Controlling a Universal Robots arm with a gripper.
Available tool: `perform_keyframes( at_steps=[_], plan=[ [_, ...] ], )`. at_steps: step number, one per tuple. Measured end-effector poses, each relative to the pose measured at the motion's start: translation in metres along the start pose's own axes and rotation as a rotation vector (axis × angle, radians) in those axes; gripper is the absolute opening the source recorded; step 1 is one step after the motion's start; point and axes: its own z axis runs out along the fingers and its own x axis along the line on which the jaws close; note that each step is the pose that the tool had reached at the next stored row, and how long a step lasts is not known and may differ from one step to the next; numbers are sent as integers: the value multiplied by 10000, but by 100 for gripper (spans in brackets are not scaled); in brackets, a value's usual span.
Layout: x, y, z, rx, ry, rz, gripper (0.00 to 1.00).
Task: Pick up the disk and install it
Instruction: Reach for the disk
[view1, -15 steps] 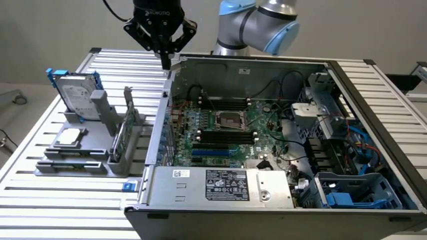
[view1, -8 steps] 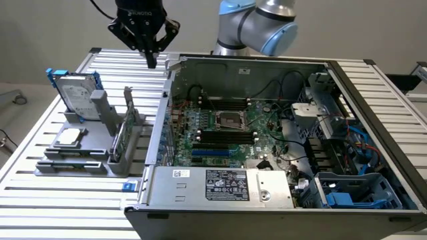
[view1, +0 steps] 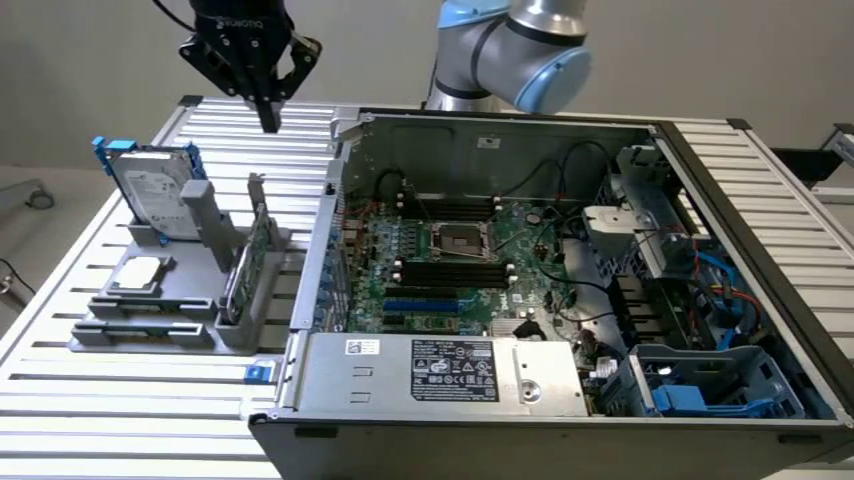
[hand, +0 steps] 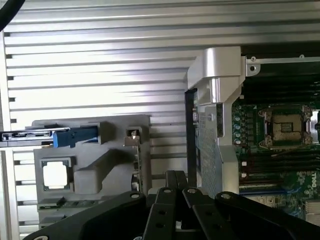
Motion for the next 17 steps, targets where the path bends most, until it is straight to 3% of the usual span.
perform_keyframes(
  at_steps=[4, 17],
  plan=[
    [185, 10, -2, 2, 31, 2, 11],
    [778, 42, -8, 2, 31, 2, 11]
  ],
)
